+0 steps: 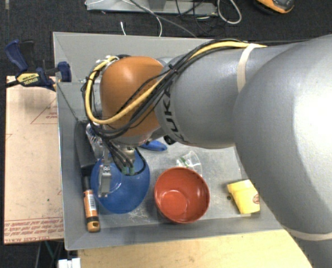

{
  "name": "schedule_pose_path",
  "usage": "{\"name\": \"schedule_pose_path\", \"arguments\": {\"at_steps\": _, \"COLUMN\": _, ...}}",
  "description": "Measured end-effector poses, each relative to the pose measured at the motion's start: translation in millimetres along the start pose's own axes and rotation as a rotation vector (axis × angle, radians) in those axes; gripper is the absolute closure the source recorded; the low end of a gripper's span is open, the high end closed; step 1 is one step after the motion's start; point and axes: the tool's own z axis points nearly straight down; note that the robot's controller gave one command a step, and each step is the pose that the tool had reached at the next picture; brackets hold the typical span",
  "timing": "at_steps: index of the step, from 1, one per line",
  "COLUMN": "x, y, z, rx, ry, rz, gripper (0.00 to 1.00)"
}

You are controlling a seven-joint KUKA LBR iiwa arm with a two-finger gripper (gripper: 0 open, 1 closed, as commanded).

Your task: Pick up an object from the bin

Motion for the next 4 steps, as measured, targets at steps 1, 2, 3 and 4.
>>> {"name": "schedule_pose_path", "arguments": {"at_steps": 1, "x": -2.4, "y": -1, "z": -5, "rx": -0.002, "ry": -0.007, "rz": 0.005, "gripper": 0.00}}
{"name": "schedule_pose_path", "arguments": {"at_steps": 2, "x": 40.3, "y": -50, "z": 80, "rx": -0.005, "ry": -0.014, "rz": -0.063, "gripper": 0.00}}
{"name": "schedule_pose_path", "arguments": {"at_steps": 3, "x": 51.4, "y": -50, "z": 79, "rx": -0.013, "ry": -0.032, "rz": 0.071, "gripper": 0.00}}
{"name": "schedule_pose_path", "arguments": {"at_steps": 4, "x": 24.9, "y": -11, "z": 82, "rx": 0.013, "ry": -0.008, "rz": -0.496, "gripper": 0.00}}
